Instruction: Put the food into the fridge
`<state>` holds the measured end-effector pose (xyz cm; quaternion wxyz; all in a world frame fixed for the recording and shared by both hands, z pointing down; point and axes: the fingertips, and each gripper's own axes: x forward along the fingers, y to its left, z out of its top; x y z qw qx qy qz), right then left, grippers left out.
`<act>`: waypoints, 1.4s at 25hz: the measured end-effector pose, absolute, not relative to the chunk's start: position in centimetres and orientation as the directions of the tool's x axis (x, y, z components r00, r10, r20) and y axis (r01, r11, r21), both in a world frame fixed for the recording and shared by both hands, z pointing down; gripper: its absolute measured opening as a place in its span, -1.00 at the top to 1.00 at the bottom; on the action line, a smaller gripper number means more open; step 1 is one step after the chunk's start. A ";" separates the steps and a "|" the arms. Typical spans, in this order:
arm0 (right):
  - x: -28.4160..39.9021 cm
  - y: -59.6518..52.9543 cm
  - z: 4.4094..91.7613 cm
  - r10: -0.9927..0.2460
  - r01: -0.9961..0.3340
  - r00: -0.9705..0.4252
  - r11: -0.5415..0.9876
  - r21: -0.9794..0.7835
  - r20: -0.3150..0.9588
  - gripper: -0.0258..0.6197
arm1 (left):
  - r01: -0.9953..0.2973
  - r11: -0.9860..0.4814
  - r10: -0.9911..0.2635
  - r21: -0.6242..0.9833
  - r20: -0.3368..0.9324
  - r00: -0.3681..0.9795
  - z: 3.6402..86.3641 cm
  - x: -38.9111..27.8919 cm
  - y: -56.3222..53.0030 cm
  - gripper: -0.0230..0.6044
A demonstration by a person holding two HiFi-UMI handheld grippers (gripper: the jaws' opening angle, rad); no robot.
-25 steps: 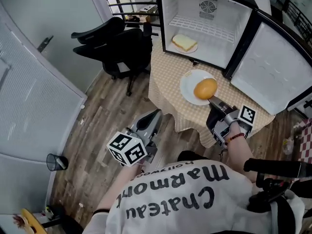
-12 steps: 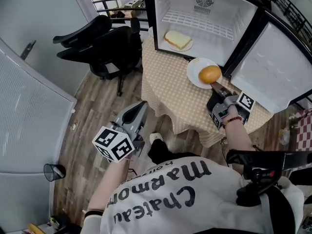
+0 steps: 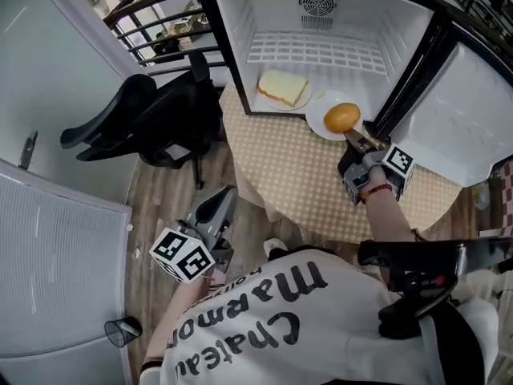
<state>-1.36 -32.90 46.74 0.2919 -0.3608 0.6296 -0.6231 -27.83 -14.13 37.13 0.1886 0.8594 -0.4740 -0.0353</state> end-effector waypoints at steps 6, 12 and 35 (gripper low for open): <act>0.2 -36.1 48.7 -0.885 -0.102 -0.446 -0.100 -0.990 0.135 0.83 | -0.768 -0.517 -0.803 0.378 0.097 0.588 37.1 -30.3 -19.2 0.91; 1.7 -39.4 49.3 -0.926 -0.127 -0.337 -0.136 -0.983 0.172 0.83 | -0.738 -0.543 -0.765 0.401 0.126 0.631 38.0 -31.4 -23.0 0.91; 2.5 -43.4 50.3 -0.919 -0.255 -0.225 -0.265 -0.930 0.324 0.84 | -0.685 -0.595 -0.732 0.421 0.069 0.678 38.9 -31.7 -27.8 0.91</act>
